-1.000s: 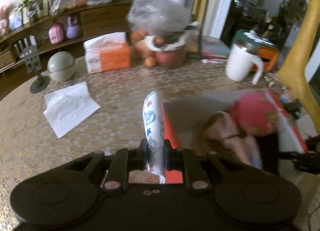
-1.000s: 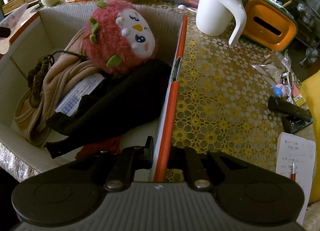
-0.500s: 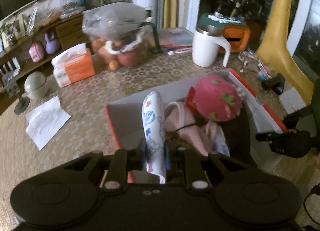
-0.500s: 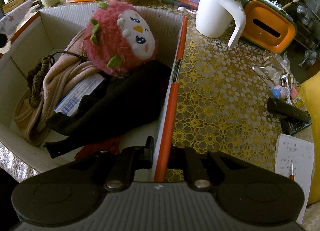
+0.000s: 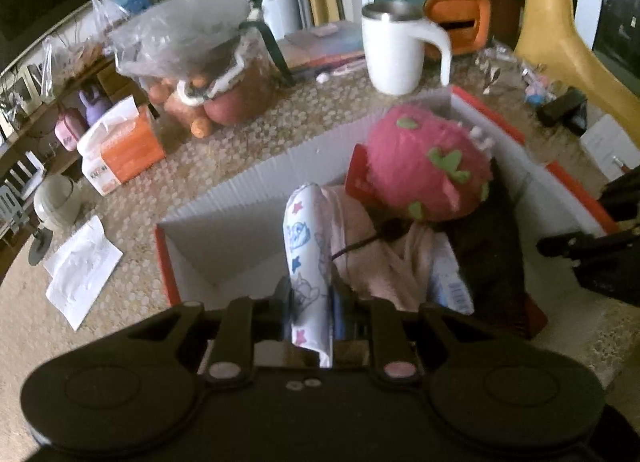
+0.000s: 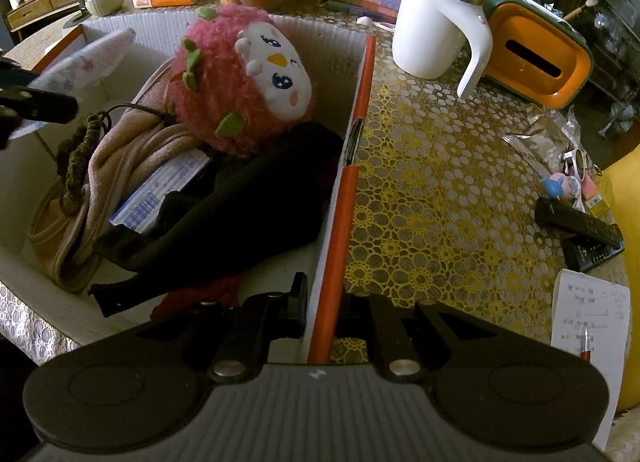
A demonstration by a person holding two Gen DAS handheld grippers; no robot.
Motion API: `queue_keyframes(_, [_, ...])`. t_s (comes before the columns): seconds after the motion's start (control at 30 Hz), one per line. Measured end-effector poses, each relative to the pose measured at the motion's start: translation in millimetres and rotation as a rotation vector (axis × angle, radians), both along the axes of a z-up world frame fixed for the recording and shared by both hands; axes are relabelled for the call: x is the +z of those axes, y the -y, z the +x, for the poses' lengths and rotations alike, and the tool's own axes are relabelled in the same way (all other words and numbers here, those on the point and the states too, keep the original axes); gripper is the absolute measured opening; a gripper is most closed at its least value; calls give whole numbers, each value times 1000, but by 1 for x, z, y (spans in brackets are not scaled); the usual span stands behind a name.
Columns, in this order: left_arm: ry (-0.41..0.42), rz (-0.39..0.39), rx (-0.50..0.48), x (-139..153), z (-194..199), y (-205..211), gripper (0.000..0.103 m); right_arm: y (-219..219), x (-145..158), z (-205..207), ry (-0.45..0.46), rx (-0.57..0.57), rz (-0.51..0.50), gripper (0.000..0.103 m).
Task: Organize objects
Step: 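Carry the face mask over the cardboard box with the left gripper, then lower the mask into the box and open the left gripper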
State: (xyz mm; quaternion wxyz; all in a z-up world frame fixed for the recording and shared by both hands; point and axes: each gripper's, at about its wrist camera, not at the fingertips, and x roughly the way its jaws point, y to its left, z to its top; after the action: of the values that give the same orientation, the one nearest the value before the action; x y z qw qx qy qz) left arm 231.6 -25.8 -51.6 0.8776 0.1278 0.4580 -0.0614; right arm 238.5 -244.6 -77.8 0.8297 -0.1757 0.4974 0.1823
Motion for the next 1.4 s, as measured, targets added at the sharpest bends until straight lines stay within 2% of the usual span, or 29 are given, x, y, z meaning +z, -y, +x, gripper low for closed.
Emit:
queue_keyframes(0.33, [-105, 8, 29, -21, 17, -5, 25, 0, 0, 0, 0, 0, 0, 11])
queue_keyframes(0.5, [-113, -12, 17, -22, 15, -7, 27, 0, 0, 1, 0, 2, -1, 11])
queue_keyframes(0.6, [-109, -17, 19, -20, 14, -9, 31, -1, 0, 1, -1, 0, -2, 11])
queue_keyframes(0.8, [-74, -44, 14, -9, 6, -11, 57, -2, 0, 1, 0, 0, -9, 11])
queue_keyframes(0.87, [-55, -61, 18, -3, 3, -13, 71, -2, 0, 0, 0, 0, -9, 11])
queue_keyframes(1.13, [-3, -108, 29, 18, -6, -24, 79, -2, 0, 0, -1, 1, -16, 11])
queue_keyframes(1.27, [9, -147, 34, 26, -10, -33, 87, -2, 0, 0, -1, 0, -15, 11])
queue_keyframes(1.4, [31, -142, 40, 37, -15, -42, 91, -2, 0, 0, -1, 1, -16, 11])
